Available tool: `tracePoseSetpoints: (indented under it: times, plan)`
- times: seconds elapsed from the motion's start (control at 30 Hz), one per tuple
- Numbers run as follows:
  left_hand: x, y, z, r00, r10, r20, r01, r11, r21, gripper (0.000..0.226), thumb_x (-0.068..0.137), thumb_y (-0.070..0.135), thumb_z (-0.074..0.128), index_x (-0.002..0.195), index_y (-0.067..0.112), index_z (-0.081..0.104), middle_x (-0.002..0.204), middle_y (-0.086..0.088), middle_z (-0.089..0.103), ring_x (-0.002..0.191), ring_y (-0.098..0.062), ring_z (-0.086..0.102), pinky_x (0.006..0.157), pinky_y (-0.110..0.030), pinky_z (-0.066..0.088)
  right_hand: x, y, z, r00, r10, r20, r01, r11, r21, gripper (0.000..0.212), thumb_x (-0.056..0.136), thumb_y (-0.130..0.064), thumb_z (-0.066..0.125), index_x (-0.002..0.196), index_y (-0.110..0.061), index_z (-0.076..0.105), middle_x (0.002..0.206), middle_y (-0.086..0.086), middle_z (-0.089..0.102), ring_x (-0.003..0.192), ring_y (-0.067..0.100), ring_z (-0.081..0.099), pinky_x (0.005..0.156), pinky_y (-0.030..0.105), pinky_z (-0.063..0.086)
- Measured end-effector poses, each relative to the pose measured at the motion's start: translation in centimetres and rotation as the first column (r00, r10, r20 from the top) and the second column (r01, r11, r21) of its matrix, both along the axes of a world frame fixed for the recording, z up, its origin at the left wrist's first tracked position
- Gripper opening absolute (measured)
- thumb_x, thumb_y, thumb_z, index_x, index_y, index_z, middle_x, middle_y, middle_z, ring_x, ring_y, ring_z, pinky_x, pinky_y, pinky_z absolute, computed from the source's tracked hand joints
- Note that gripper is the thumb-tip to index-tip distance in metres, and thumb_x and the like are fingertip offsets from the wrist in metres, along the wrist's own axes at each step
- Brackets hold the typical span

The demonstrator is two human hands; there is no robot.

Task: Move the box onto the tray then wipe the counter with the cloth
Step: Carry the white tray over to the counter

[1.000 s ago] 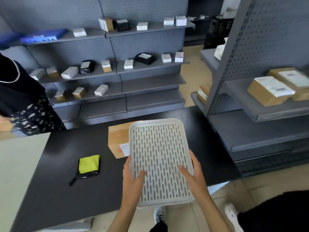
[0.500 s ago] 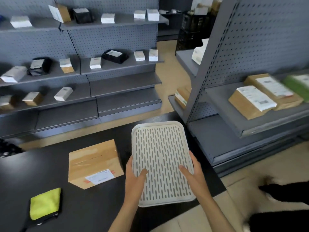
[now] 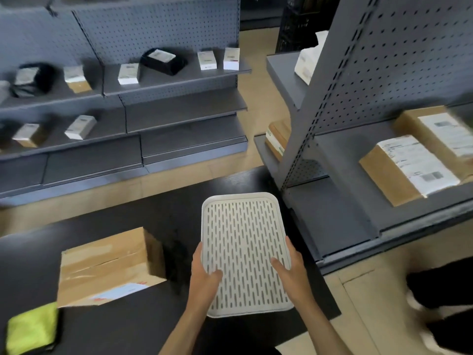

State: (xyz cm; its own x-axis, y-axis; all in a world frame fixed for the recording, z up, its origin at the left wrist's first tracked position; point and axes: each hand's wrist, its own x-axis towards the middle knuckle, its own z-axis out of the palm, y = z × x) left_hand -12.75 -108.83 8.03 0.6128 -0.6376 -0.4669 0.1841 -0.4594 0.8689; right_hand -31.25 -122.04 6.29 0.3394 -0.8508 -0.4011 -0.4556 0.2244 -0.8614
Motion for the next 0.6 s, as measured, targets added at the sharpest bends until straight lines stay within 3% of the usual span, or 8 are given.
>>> tracePoseSetpoints:
  times: [0.27, 0.33, 0.43, 0.6]
  plan:
    - [-2.6, -6.8, -4.0, 0.996, 0.051, 0.079, -0.062, 0.988, 0.142, 0.078, 0.092, 0.024, 0.068, 0.154, 0.038, 0.023, 0.147, 0.008, 0.043, 0.131, -0.013, 0.05, 0.112, -0.055, 0.044, -0.7, -8.3, -3.0, 0.986, 0.137, -0.098, -0.133, 0.99, 0.055, 0.073, 0.097, -0.016, 0.064, 0.149, -0.058, 0.034, 0.136, -0.006, 0.05, 0.118, 0.008, 0.058, 0.108, 0.037, 0.048]
    - [-3.0, -7.9, -4.8, 0.994, 0.052, 0.094, -0.067, 0.983, 0.171, 0.078, 0.09, 0.029, 0.069, 0.153, 0.038, 0.024, 0.145, 0.008, 0.045, 0.13, -0.013, 0.05, 0.111, -0.055, 0.045, -0.7, -9.6, -3.9, 0.983, 0.148, -0.11, -0.14, 0.987, 0.078, 0.074, 0.098, -0.013, 0.063, 0.154, -0.05, 0.033, 0.138, -0.006, 0.051, 0.123, 0.013, 0.057, 0.11, 0.038, 0.047]
    - [-3.6, -9.9, -6.1, 0.993, 0.061, 0.102, -0.08, 0.978, 0.193, 0.077, 0.088, 0.032, 0.07, 0.152, 0.036, 0.027, 0.143, 0.006, 0.049, 0.129, -0.016, 0.053, 0.107, -0.057, 0.048, -1.0, -11.9, -5.7, 0.973, 0.175, -0.152, -0.159, 0.981, 0.11, 0.075, 0.098, -0.012, 0.063, 0.159, -0.042, 0.031, 0.13, -0.017, 0.055, 0.124, 0.011, 0.056, 0.104, 0.03, 0.044]
    - [-4.1, -12.0, -7.2, 0.992, 0.075, 0.101, -0.095, 0.973, 0.211, 0.077, 0.091, 0.029, 0.069, 0.153, 0.034, 0.024, 0.146, 0.003, 0.046, 0.13, -0.018, 0.052, 0.107, -0.059, 0.047, -1.4, -13.9, -7.7, 0.959, 0.194, -0.209, -0.16, 0.973, 0.169, 0.077, 0.098, -0.016, 0.065, 0.162, -0.037, 0.028, 0.146, -0.009, 0.053, 0.129, 0.015, 0.055, 0.109, 0.035, 0.045]
